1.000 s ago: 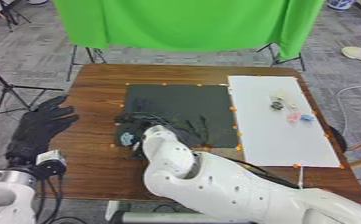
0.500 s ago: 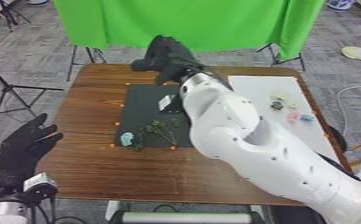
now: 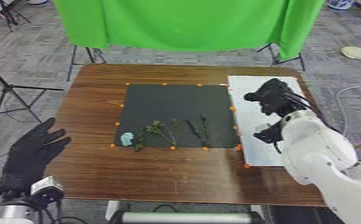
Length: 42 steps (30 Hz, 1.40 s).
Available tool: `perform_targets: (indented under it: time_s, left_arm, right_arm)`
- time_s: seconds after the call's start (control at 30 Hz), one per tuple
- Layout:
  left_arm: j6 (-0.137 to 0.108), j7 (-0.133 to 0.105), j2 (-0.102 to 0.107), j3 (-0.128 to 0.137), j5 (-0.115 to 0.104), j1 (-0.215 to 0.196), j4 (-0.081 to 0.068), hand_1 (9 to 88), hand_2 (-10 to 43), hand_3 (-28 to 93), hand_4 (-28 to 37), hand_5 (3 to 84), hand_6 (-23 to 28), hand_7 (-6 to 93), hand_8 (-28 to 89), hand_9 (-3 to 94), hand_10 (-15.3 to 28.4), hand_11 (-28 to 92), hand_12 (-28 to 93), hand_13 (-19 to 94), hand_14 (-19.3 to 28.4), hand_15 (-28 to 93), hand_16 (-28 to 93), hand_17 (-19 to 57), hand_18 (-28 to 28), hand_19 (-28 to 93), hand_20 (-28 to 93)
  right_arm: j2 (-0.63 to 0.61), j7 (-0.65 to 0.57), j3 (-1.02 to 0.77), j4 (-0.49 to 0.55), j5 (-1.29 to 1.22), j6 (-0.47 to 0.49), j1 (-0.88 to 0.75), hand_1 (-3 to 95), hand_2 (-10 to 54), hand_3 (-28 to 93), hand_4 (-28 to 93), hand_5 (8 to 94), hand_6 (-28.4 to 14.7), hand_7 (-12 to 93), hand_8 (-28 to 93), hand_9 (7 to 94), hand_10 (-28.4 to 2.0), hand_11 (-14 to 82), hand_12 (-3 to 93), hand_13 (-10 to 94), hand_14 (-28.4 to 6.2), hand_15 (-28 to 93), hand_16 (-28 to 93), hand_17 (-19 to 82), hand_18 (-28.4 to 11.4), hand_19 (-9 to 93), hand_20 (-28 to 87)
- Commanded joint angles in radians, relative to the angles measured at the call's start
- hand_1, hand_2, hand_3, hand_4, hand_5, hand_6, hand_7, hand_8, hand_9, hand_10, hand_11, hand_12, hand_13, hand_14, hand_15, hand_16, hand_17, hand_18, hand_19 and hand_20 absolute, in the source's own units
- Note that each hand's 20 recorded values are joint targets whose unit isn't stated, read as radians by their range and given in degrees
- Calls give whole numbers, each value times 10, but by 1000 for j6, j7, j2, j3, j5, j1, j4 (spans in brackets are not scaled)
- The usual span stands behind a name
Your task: Arrange flowers
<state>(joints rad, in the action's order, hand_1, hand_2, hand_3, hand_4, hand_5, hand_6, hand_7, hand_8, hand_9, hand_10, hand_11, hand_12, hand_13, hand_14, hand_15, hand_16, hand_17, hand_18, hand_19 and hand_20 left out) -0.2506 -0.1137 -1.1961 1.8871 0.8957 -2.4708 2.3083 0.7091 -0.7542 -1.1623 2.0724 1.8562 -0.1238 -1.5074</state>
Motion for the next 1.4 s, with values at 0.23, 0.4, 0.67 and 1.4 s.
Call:
perform_targets:
  time_s: [0.23,0.4,0.67,1.4]
  left_arm:
    - [1,-23,15,-38,-10,-21,0,237,50,812,-214,350,89,153,-103,344,202,295,98,249,267,529,-95,-114,236,573,39]
    - [0,-31,15,-44,-12,-23,-3,236,51,811,-215,351,89,153,-103,343,202,296,99,250,267,530,-95,-114,236,574,38]
    - [3,-30,16,-49,-12,-19,-7,237,51,811,-215,350,89,153,-104,344,203,295,99,250,267,530,-95,-114,236,573,37]
    - [13,-20,9,-54,-9,3,-12,237,51,811,-215,351,89,152,-103,345,202,296,98,250,267,529,-95,-114,235,570,37]
  right_arm:
    - [-143,-89,-57,-124,31,36,-39,256,-11,886,-265,544,-85,219,-147,580,-206,273,137,695,-98,871,95,325,-244,932,368]
    - [-154,-118,-9,-169,17,22,3,265,-19,891,-267,540,-85,217,-147,562,-202,259,136,686,-95,874,90,319,-242,932,345]
    - [-154,-167,71,-236,-14,13,80,270,-22,894,-271,538,-82,220,-147,566,-200,259,138,703,-91,884,86,323,-243,932,344]
    - [-107,-194,191,-329,-40,146,231,278,-28,896,-273,516,-69,204,-143,581,-198,262,140,711,-92,899,88,313,-246,932,320]
